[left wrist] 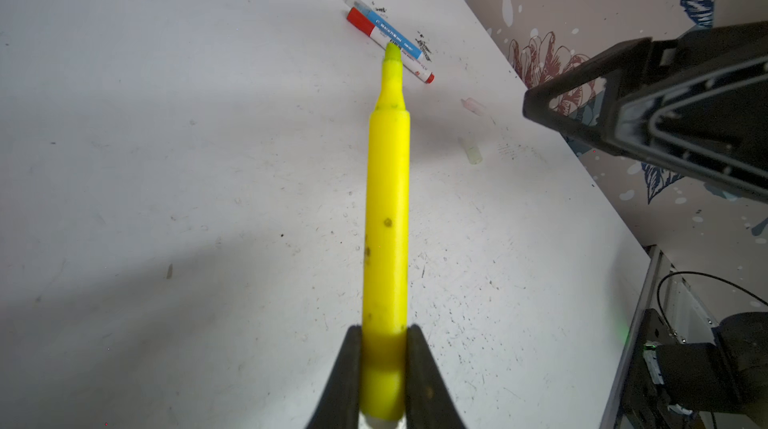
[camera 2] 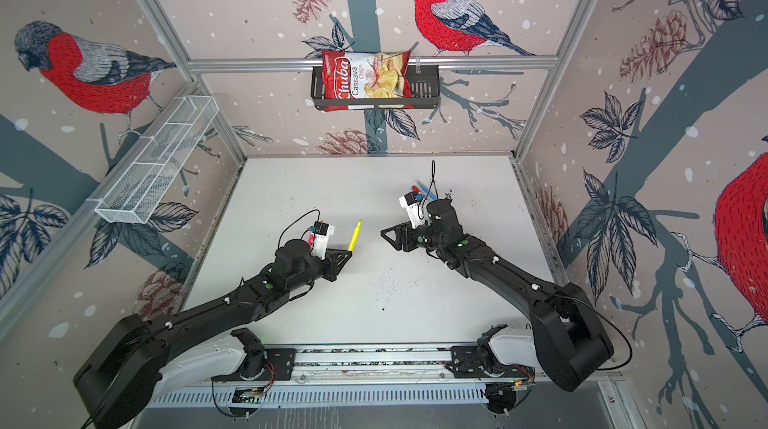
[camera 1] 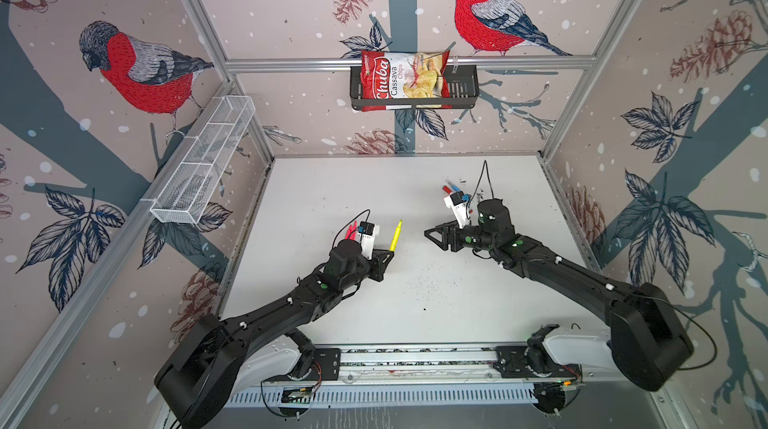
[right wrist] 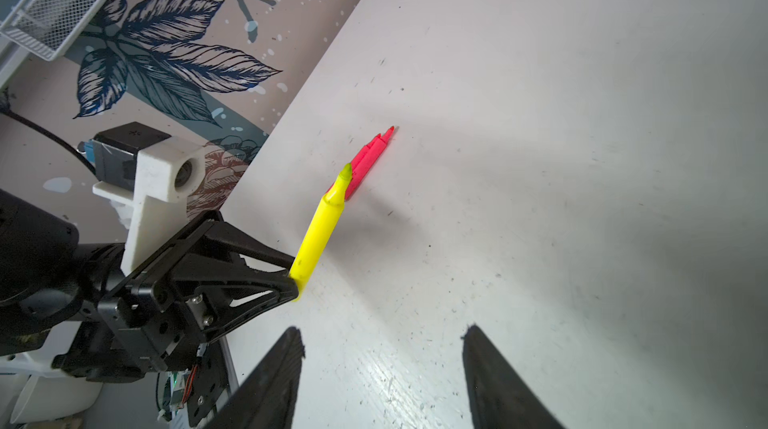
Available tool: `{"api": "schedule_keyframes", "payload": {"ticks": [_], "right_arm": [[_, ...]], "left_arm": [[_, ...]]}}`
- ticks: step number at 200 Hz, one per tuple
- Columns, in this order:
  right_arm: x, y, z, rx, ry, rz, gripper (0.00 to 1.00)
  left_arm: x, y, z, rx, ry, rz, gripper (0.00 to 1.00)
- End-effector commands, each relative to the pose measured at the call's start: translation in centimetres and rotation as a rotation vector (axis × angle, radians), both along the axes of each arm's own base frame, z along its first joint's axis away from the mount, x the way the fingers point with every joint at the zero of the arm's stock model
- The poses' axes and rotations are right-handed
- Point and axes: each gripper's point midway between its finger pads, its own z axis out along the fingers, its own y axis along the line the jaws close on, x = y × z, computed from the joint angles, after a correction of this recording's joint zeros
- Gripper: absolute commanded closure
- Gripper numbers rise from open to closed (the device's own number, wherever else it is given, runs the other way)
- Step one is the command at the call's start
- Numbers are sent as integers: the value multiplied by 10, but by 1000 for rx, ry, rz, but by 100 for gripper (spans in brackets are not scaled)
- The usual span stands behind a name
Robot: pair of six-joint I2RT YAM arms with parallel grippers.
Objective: Insert the pens into the pen caps
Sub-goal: 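Lift the yellow highlighter with the left gripper toward the right gripper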
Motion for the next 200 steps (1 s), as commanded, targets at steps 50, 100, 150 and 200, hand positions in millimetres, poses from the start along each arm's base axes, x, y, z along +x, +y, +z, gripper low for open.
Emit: {"api": "schedule_keyframes", "payload": {"ticks": [50,100,150,200], "right_arm": [[-14,33,25,130,-23,102,37],[-19,51,26,138,-14,148,39],[-21,58,24,143,-2,165,43],[-22,63,23,165,19,178,57]], "left_arm": [[-11,-18,39,-123,-107,-56,87],[-17,-29,42,-133,-118,-81,87],[-20,-36,46,-143,-125,-102,87],[-22,-40,44,-149,-119,-120,87]]}}
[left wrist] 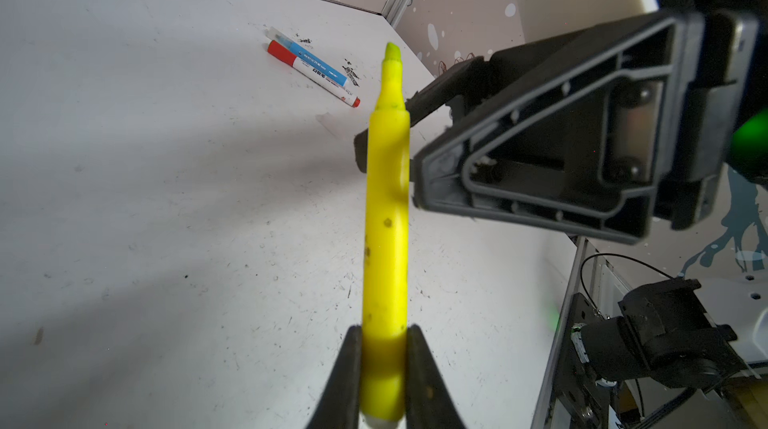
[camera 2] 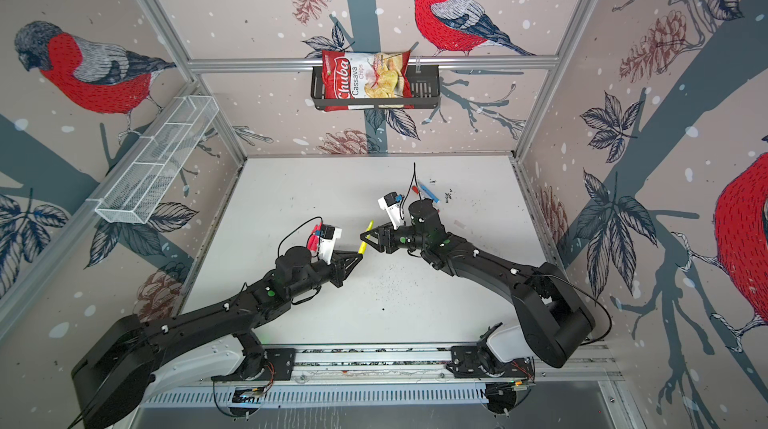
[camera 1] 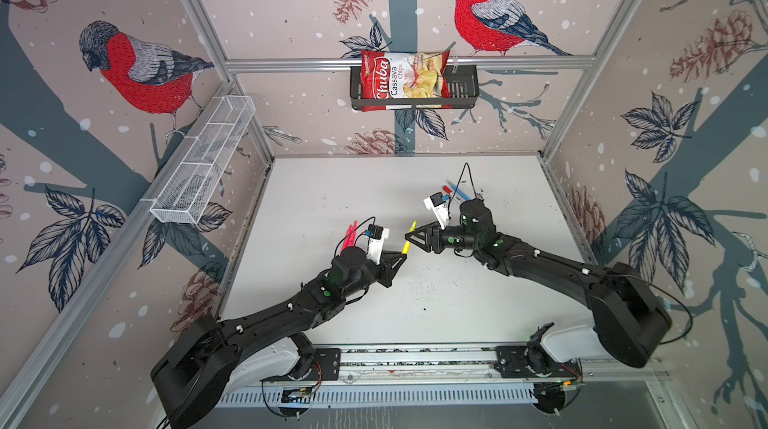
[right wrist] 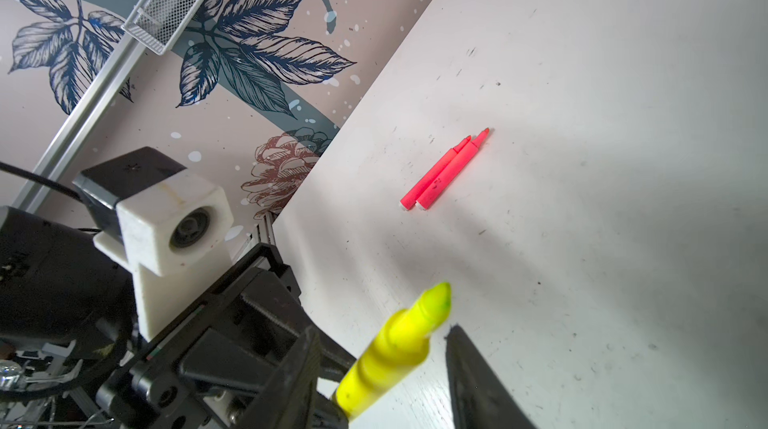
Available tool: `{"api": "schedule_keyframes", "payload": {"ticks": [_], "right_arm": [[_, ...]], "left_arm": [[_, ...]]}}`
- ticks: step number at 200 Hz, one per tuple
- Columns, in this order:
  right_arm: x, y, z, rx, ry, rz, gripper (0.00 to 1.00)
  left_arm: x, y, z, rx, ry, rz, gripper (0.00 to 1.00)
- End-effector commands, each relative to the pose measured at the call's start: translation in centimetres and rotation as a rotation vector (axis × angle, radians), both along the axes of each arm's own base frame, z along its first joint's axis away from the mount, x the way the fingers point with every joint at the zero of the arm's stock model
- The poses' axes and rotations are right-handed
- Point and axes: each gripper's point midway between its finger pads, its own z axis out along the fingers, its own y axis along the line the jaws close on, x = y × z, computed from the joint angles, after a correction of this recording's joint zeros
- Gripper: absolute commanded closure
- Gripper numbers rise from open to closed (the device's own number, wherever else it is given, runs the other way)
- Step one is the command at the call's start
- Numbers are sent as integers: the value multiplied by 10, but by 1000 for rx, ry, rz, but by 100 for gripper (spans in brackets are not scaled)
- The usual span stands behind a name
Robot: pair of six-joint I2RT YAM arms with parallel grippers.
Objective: Insert the pens into the pen caps
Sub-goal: 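Lift the yellow highlighter with the left gripper toward the right gripper, then bring the open right gripper to the highlighter tip held by the left gripper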
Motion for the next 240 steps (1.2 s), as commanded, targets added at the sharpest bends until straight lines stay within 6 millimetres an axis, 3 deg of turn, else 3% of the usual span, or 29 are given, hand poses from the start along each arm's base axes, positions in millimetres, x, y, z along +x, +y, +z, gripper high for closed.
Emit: {"api": "schedule_keyframes", "payload": {"ticks": [1,32,56,105,240], "right_arm": [[-1,6,11,46,-19,24,58],[-2,7,11,49,-13,26,79],[-2,6,10,46,-9,22,84],[-4,4,12,47,-18,17,84],[-19,7,12,9,-54,51,85]], "left_arm": [[1,-7,18,-54,-45,-17,87],[-1,-10,18,-60,-45,-31,87],[-4,-12,17,-61,-47,-41,86],[-5,-14,19,-69,-46,-54,60],[6,-18,33,-78,-85,-28,64]]}}
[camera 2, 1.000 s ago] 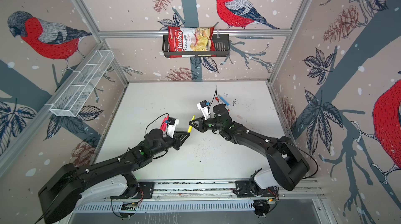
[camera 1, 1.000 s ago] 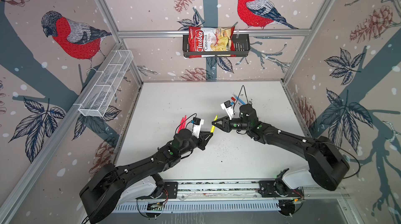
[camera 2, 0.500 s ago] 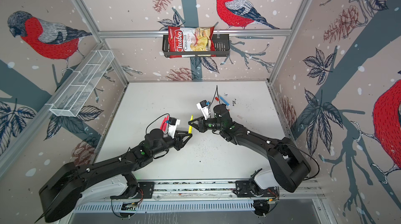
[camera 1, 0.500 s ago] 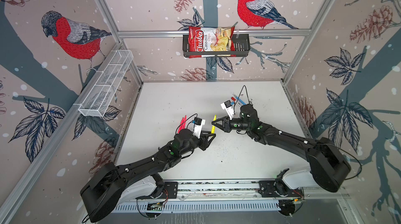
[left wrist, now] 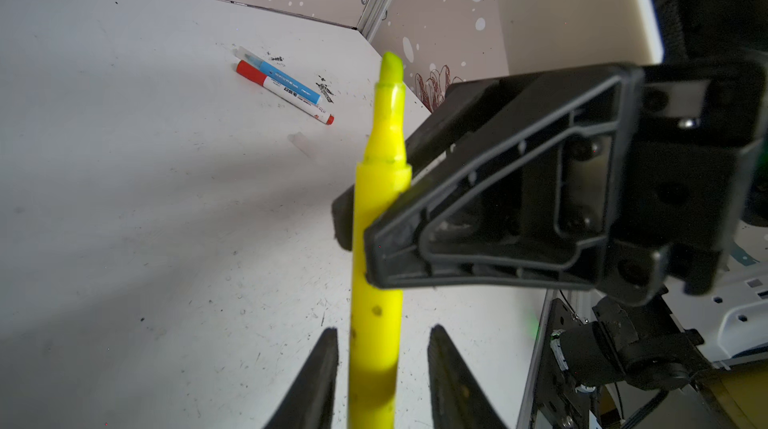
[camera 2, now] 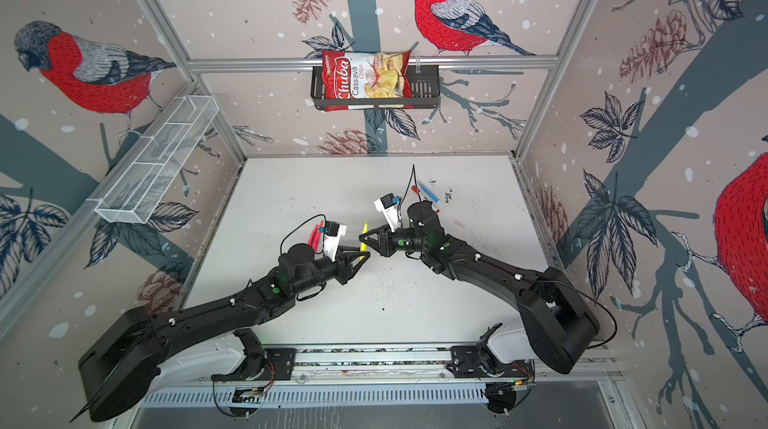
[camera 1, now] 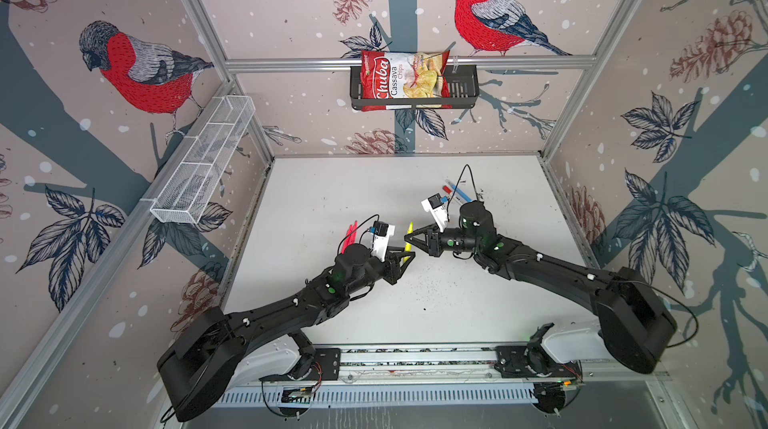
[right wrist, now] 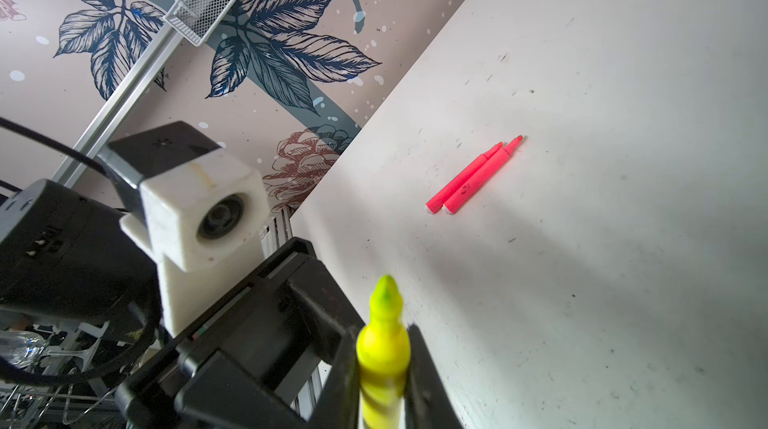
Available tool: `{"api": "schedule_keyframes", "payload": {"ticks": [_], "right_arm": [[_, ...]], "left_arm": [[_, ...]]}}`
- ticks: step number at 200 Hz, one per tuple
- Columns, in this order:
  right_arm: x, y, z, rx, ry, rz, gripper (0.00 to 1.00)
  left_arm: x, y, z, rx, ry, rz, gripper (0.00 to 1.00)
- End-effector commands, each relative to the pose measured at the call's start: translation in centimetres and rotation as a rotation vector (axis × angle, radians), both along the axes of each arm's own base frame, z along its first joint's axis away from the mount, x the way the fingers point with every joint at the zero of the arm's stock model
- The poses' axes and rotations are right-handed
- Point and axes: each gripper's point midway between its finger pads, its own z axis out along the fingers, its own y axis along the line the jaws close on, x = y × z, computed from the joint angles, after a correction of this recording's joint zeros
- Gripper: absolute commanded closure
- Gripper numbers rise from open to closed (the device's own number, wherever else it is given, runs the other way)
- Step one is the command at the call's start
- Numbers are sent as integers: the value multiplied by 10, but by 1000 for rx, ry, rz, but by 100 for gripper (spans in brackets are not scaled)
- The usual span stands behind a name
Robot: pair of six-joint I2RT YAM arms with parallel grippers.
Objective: Insert the pens into the pen caps
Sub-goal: 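Bring the open right gripper to the highlighter tip held by the left gripper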
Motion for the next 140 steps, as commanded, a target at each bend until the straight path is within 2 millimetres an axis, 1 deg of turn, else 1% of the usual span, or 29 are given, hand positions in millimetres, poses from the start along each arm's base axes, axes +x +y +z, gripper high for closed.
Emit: {"api": "schedule_keyframes", "payload": {"ticks": [1,23,35,62,80,95,118,140], "right_arm": [[-2,0,0,-13,-27,6,85],[-3,1,0,-17,-32,8,85],[-4,2,1,-17,-36,11,84],[-6,3,4,-15,-41,14,83],[-6,2,4,-19,-46,12,82],[-7,2,5,-20,-46,10,79],[-6,0,8,-17,-53,0,70],[-6,0,10,-13,-56,-3,69]], "left_arm": [[5,-1,17,-34,-50,12,64],[5,-1,17,-29,-54,16,70],[5,-1,17,-27,-56,18,76],[5,0,16,-25,-57,16,93],[4,1,15,-23,-56,17,100],[4,2,15,-24,-57,20,100],[4,5,14,-24,-61,34,100],[3,8,14,-36,-75,40,100]]}}
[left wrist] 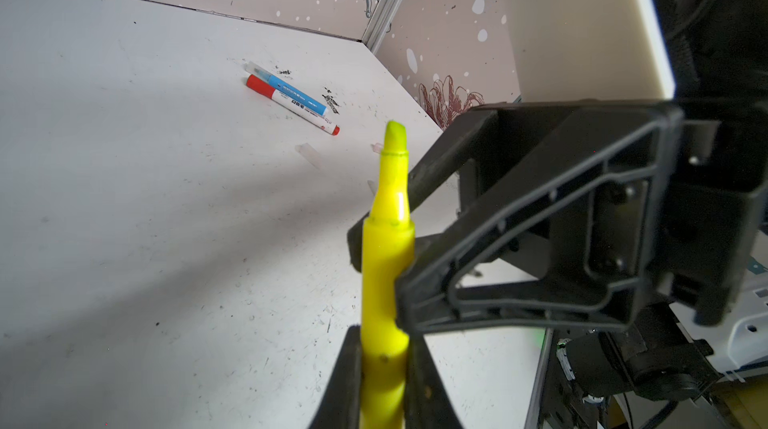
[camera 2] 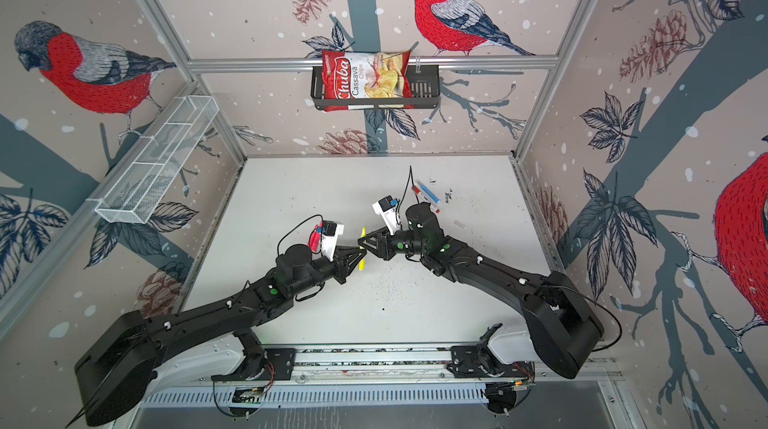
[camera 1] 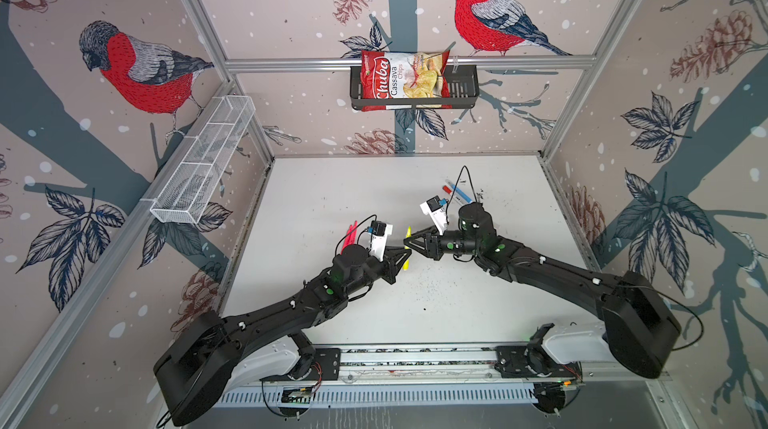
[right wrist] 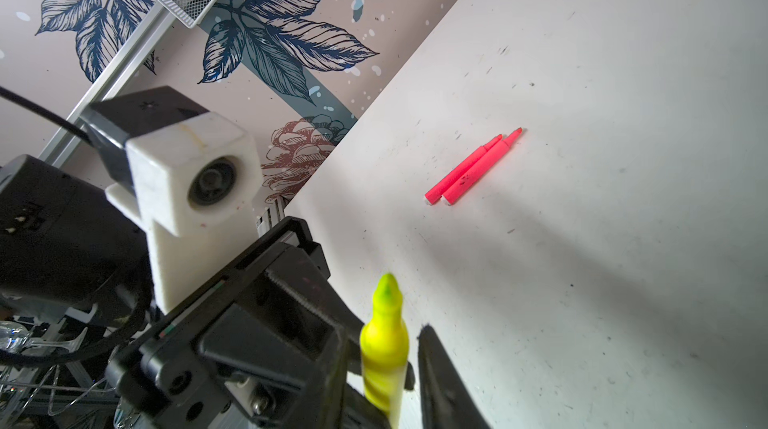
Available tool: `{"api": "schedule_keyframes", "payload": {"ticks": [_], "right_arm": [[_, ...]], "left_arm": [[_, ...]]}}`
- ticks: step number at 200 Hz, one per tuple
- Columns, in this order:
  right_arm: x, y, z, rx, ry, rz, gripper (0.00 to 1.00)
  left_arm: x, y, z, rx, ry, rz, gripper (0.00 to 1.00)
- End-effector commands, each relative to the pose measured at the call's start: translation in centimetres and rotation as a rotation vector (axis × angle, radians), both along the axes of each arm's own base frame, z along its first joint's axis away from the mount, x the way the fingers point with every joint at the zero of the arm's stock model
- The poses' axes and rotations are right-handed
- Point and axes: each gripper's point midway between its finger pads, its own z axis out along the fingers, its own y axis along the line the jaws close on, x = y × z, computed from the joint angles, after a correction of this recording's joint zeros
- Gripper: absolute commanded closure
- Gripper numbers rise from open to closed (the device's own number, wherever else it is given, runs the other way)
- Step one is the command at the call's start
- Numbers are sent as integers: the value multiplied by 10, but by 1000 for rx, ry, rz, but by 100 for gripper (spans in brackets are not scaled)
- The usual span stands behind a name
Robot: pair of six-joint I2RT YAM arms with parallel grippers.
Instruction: Insert the pens into the pen caps
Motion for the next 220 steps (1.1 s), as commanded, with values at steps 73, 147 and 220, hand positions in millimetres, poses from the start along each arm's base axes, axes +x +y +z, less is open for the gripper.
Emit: {"api": "schedule_keyframes", "payload": {"ticks": [73,147,220], "right_arm": [[4,4,14,15,-31,-5,61],[-3,-7,16,0,-49,-18,52],[-7,11,14,2,-42,30,60]], "left_arm": [[-1,6,15,-65,-73,18,100],[-5,9,21,-91,-105,9,100],[-6,3,23,-91,-98,-15,100]]}}
